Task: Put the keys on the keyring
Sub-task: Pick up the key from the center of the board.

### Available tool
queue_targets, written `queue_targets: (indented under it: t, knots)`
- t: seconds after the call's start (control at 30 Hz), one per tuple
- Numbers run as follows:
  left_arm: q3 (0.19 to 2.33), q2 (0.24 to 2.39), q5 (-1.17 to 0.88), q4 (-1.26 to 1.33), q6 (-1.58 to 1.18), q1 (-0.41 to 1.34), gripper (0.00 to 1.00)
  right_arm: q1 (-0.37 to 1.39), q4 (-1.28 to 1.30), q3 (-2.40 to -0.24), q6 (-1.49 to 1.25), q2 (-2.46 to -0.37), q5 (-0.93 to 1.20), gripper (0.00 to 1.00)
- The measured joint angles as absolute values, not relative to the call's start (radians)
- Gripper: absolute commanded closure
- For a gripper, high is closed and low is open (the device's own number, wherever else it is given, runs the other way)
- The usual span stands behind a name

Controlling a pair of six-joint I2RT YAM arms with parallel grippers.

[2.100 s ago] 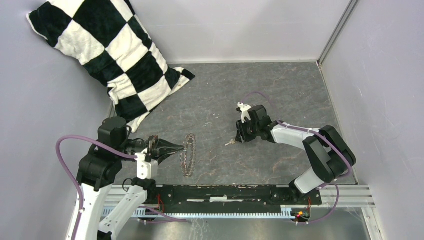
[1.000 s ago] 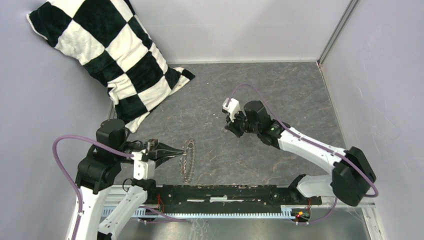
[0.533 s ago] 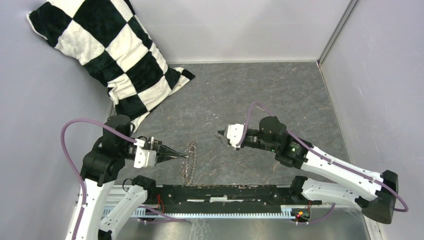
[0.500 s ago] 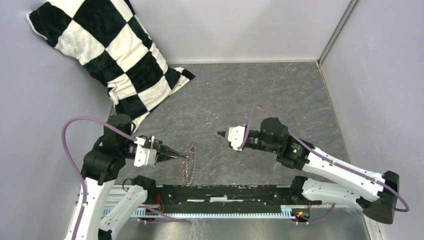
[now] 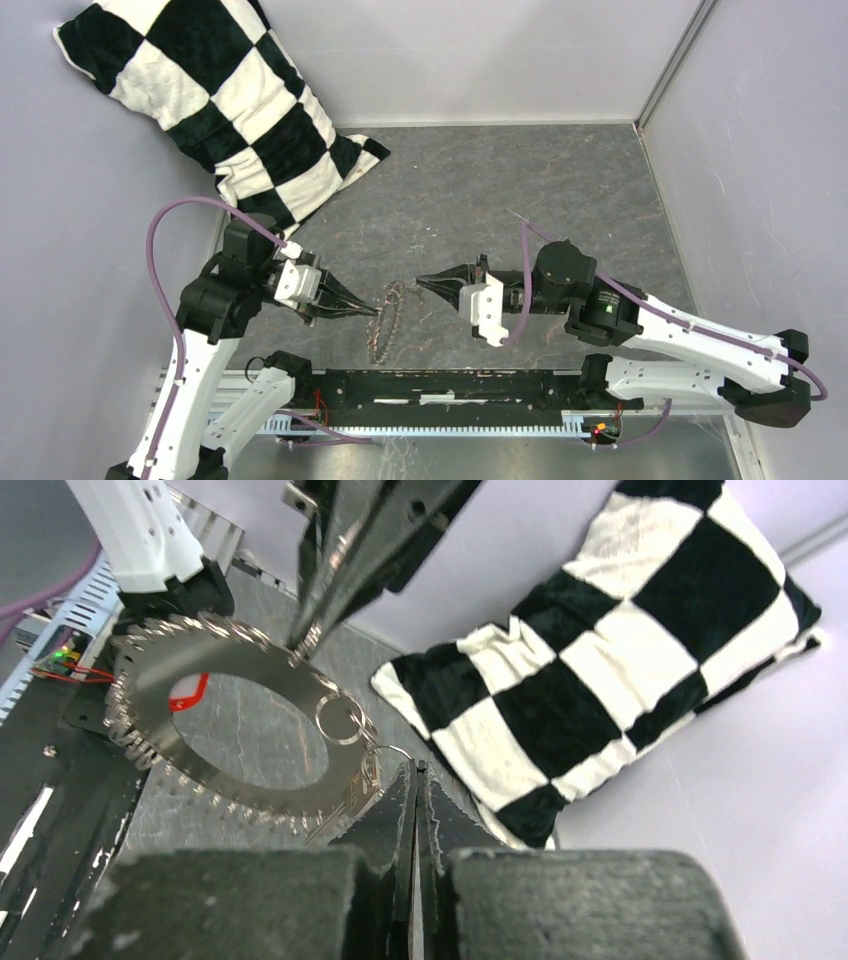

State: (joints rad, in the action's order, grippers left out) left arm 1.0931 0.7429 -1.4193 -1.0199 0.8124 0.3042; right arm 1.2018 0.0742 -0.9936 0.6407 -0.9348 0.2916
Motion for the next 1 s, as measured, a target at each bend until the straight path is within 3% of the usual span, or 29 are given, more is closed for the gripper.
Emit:
queue_targets:
  t: [0.3, 1.0]
  knots:
    - [1.097, 0.716, -1.419, -1.019, 0.822, 0.304, 0.98, 1.310, 0.128, -1.060, 0.746, -1.011, 0.283, 0.99]
    - [1.079, 0.480, -1.336, -0.992, 1.275, 0.304, 0.98, 1.407, 0.150, -1.074, 0.809, -1.026, 0.200, 1.00]
